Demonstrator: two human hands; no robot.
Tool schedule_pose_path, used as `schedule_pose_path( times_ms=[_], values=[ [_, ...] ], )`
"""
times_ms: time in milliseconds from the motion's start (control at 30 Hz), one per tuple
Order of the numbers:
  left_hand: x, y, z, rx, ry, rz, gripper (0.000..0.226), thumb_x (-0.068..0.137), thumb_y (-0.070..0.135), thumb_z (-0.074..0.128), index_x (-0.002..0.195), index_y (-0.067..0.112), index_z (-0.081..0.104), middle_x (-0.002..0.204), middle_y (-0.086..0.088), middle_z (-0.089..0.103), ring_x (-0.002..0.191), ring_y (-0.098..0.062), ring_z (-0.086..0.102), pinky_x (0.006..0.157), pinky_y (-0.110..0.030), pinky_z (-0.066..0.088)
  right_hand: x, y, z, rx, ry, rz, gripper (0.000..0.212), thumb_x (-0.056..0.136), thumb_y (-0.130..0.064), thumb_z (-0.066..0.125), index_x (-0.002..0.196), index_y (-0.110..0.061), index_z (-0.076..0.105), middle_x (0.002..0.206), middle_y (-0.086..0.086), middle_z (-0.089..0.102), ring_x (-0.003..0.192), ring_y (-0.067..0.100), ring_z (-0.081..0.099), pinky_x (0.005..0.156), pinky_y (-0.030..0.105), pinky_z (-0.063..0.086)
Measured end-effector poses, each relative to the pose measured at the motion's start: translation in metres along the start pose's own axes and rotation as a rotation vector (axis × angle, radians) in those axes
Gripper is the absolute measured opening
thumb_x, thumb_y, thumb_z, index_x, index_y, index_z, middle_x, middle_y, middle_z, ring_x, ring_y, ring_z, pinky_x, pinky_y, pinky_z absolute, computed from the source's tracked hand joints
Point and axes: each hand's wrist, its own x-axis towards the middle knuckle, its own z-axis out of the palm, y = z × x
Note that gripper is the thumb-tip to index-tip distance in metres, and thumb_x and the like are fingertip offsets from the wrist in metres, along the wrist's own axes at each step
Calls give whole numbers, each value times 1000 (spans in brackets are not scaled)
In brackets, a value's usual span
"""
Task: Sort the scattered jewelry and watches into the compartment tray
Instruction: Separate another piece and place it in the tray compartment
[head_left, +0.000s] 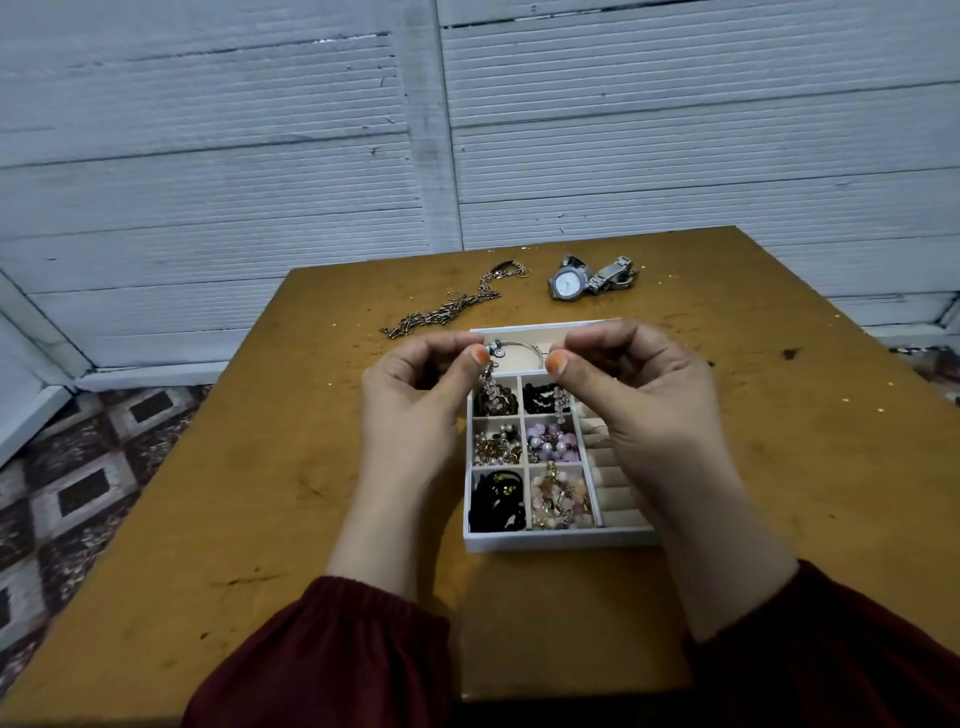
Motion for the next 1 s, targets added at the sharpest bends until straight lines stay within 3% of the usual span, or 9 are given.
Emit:
schedule_pose_path(
  times_ms=[100, 233, 467, 600, 733, 900, 1000],
  values=[
    [7, -7, -1, 66, 7, 8, 9, 82, 1, 69, 86, 9, 71, 82, -5, 72, 76, -11, 68, 67, -20, 53, 0, 0, 2, 13, -10, -1, 18, 75, 1, 73, 78, -16, 68, 77, 2, 71, 72, 11, 66, 61, 23, 56],
    [14, -20, 2, 146, -18, -19, 6, 82, 10, 72, 86, 13, 73, 86, -8, 73, 86, -31, 68, 80, -49, 57, 4, 3, 0, 25, -4, -5, 17, 76, 3, 72, 81, -12, 67, 76, 1, 71, 74, 11, 66, 63, 22, 55],
    [14, -23, 4, 193, -68, -59, 5, 82, 8, 72, 83, 12, 73, 82, -11, 71, 77, -25, 65, 77, -42, 55, 7, 8, -2, -3, 5, -7, 13, 77, 0, 73, 84, -10, 68, 83, 10, 70, 80, 17, 66, 64, 24, 56],
    [15, -27, 4, 223, -78, -69, 5, 82, 7, 71, 81, 12, 73, 79, -13, 70, 78, -36, 65, 73, -48, 55, 9, 10, -3, 14, 10, -22, 14, 76, 1, 73, 83, -10, 68, 81, 7, 71, 79, 16, 66, 72, 24, 54],
    [20, -34, 4, 329, -87, -50, 8, 81, 11, 73, 79, 19, 73, 76, -5, 71, 77, -32, 67, 70, -54, 57, 10, 10, -3, 29, 15, -29, 14, 76, 3, 72, 84, -8, 67, 80, 7, 70, 76, 14, 66, 70, 21, 53],
    [27, -41, 4, 542, -88, -4, 12, 78, 20, 76, 74, 29, 70, 70, 7, 69, 74, -16, 67, 72, -45, 58, 10, 10, -2, 55, 23, -25, 16, 76, 5, 72, 81, -9, 67, 77, 6, 69, 73, 12, 65, 68, 20, 53],
    [28, -43, 7, 666, -67, 34, 15, 78, 29, 75, 70, 38, 65, 71, 14, 67, 83, -21, 64, 77, -44, 54, 11, 11, -2, 68, 33, -26, 18, 75, 6, 72, 79, -12, 67, 74, 2, 69, 73, 11, 65, 67, 19, 52]
  ],
)
